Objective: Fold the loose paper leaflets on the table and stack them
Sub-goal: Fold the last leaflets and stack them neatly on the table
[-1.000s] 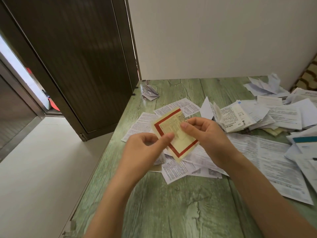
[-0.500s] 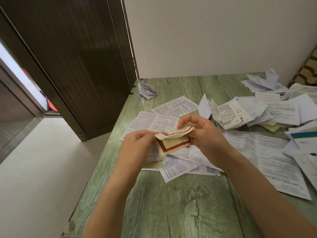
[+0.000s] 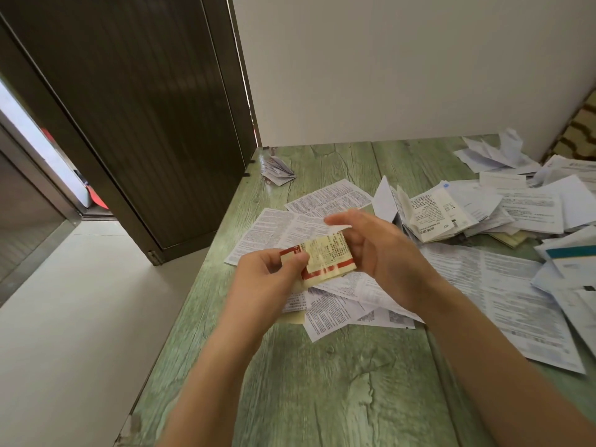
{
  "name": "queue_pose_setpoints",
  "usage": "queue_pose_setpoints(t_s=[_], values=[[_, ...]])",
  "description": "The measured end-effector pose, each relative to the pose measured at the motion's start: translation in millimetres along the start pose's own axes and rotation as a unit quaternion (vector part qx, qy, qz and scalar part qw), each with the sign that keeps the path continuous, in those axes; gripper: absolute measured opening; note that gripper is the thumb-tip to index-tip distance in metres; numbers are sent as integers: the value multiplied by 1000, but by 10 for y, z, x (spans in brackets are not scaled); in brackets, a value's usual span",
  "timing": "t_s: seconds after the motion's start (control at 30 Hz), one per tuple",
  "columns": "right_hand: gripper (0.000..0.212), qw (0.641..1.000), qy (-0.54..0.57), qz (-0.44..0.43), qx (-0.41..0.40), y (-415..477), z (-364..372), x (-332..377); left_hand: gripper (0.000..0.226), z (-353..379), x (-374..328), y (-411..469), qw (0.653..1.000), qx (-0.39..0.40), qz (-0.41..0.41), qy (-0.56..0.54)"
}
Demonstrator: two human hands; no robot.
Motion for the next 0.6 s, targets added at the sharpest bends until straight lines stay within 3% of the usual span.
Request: queue_pose_setpoints(t_s=[0.13, 0.33, 0.43, 0.6], values=[[36, 997, -71, -7, 20, -13, 39, -8, 18, -11, 24, 34, 999, -9, 28, 43], [17, 993, -61, -62, -74, -1, -35, 16, 12, -25, 20, 15, 1000, 13, 15, -13], [14, 988, -42, -77, -124, -4, -95, 44, 33, -90, 27, 49, 999, -10, 10, -46], [12, 983, -3, -52, -176, -31, -37, 1, 72, -56, 12, 53, 980, -9, 14, -200]])
Point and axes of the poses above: each hand's wrist, its own y-axis towards the middle knuckle, its own z-axis out of the palm, x = y × z, the point moved 4 cm from there along y, towards the middle knuckle
